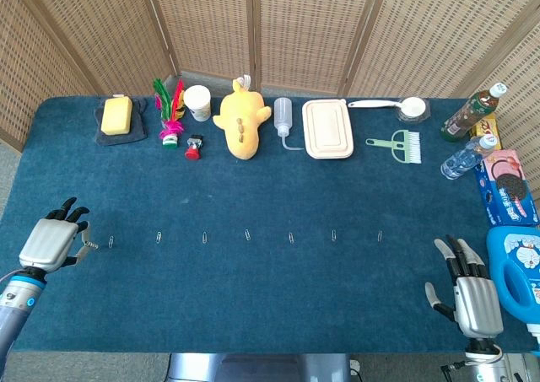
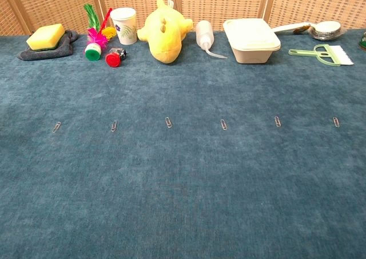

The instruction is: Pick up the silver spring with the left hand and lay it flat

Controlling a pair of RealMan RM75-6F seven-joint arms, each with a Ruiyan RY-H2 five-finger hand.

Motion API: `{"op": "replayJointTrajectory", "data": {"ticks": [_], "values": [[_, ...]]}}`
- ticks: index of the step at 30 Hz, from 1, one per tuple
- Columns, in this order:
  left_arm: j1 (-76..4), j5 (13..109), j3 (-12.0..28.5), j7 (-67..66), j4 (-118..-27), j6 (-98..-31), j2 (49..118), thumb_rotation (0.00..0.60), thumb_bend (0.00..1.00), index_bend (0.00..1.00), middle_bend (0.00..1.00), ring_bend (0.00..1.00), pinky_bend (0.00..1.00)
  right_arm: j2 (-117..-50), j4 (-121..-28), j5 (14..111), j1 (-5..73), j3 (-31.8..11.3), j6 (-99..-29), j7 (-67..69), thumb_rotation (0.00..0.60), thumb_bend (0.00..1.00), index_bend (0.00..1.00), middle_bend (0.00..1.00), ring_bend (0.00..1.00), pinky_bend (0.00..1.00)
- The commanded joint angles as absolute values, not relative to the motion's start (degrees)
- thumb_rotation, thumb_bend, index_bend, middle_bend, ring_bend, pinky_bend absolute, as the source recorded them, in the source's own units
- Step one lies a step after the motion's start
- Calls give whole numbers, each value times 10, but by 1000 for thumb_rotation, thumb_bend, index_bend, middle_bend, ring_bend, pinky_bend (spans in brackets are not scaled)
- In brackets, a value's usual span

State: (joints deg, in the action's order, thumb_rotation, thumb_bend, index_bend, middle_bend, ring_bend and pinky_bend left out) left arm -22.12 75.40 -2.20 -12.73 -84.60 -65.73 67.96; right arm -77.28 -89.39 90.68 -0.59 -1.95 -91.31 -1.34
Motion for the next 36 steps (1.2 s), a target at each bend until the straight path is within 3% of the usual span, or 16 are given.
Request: {"op": "replayJointTrajectory", "data": {"ticks": [1, 21, 36], "values": [[-224, 749, -17, -134, -837, -648, 692, 582, 718, 622, 211, 47, 220, -771, -894, 906, -7, -19, -914, -14, 600, 392, 112, 114, 63, 141], [-235, 752, 6, -145, -840, -635, 706, 581, 717, 619, 211, 47, 220, -769, -889, 899, -11, -20, -914, -7, 600, 392, 112, 114, 63, 140], [-276, 748, 61, -156, -878, -631, 665, 582, 717, 619, 211, 47, 220, -770, -891, 895, -6, -23, -907, -11, 600, 392, 112, 114, 63, 140]]}}
